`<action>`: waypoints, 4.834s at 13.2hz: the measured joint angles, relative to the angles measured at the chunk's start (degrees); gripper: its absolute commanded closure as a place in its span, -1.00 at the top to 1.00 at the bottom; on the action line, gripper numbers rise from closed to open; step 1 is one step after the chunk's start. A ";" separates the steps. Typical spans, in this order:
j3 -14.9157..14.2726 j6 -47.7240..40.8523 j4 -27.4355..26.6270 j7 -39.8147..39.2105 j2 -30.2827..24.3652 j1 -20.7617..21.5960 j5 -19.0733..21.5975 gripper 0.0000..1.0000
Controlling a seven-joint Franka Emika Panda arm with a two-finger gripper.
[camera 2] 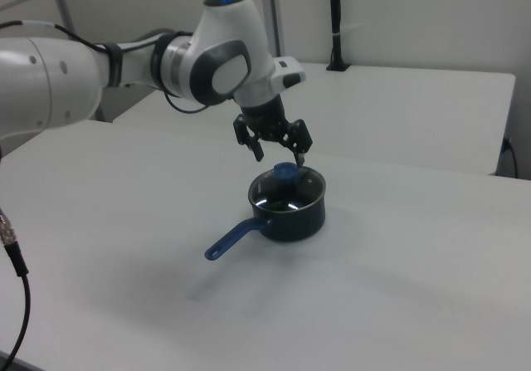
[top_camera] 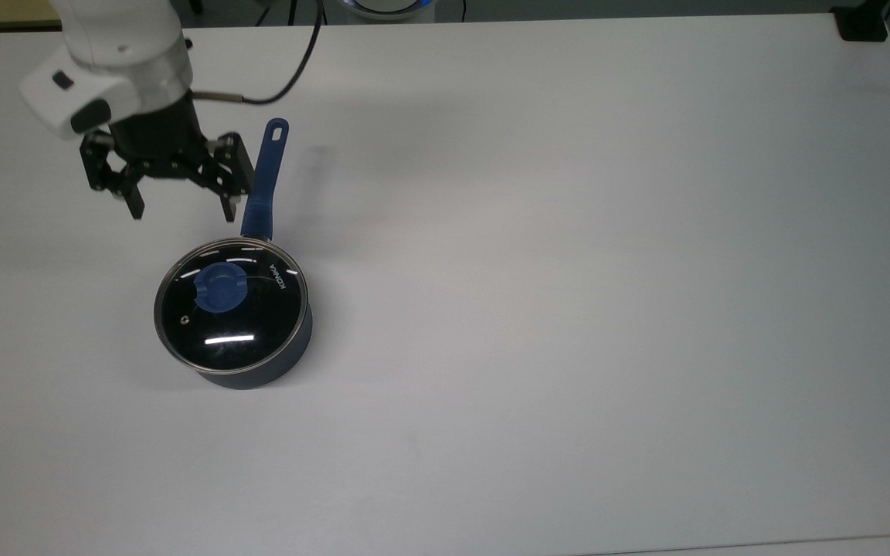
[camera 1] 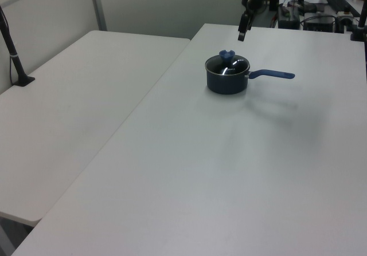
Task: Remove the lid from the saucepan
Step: 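Move the gripper over the saucepan toward the blue lid knob, then lower the open gripper and close it on the blue knob, then lift the glass lid off the pan and carry it sideways, then lower the glass lid onto the table beside the saucepan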
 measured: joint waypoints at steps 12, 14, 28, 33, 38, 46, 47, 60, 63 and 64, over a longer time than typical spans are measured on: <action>0.47 10.41 2.87 0.00 9.33 2.20 0.74 0.40; 0.49 10.49 3.58 0.00 9.71 2.76 0.73 0.02; 0.16 10.50 4.88 -0.98 9.39 2.63 0.73 -0.28; 0.12 9.26 5.35 -1.05 6.38 3.59 0.73 -0.30; -5.04 4.29 5.32 -1.03 4.45 14.16 0.78 -0.31; -6.13 3.76 2.79 4.46 4.73 25.70 0.87 -0.31; -6.12 3.76 2.31 5.64 5.00 26.98 0.87 -0.31; -6.17 11.87 1.93 16.42 15.01 36.11 0.86 -0.30; -6.25 12.80 2.03 17.13 15.54 36.54 0.56 0.69; -6.25 12.81 2.03 17.14 15.55 36.55 0.56 0.90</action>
